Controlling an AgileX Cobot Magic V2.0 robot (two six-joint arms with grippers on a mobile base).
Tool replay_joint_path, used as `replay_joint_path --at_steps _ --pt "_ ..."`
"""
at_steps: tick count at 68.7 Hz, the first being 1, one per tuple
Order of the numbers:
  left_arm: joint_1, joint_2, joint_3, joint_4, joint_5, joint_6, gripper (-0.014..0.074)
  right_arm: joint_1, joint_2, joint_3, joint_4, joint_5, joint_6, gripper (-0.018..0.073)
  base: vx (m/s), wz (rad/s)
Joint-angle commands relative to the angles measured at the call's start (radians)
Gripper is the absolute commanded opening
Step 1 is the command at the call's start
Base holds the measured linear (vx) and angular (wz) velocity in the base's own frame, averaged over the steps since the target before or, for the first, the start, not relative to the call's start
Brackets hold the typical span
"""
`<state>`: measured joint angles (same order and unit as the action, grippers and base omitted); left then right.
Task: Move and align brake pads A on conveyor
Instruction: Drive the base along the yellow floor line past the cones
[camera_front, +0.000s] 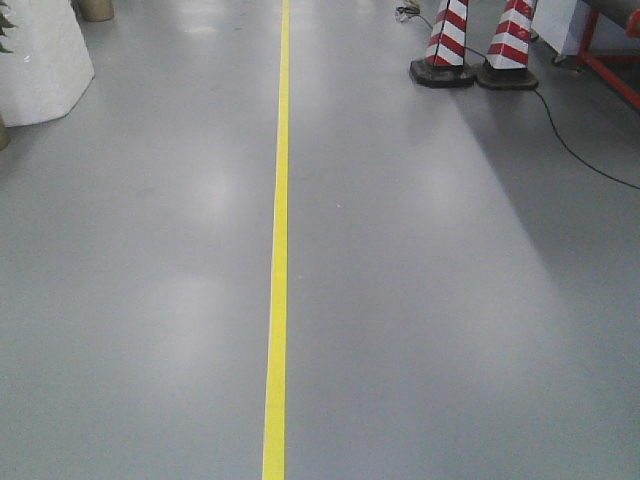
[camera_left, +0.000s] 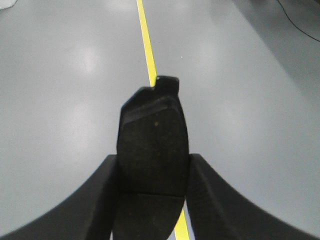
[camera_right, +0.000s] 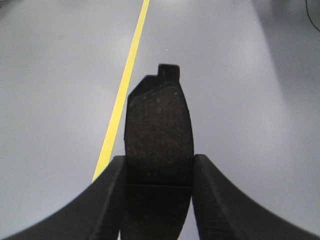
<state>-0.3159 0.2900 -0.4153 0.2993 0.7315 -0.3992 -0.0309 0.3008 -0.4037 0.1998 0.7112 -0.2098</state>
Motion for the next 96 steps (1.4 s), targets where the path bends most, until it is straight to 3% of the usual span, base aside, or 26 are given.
replay_joint_path --at_steps 1,96 --pt "0.0 0.011 -0.028 0.013 -0.085 -0.001 -0.0006 -0.008 0.008 -0.032 0.012 -0.088 -0.007 -0.0011 0.7 -0.01" --pt "0.0 0.011 -0.028 0.013 -0.085 -0.001 -0.0006 -0.008 0.008 -0.032 0.012 -0.086 -0.007 -0.0011 0.79 0.0"
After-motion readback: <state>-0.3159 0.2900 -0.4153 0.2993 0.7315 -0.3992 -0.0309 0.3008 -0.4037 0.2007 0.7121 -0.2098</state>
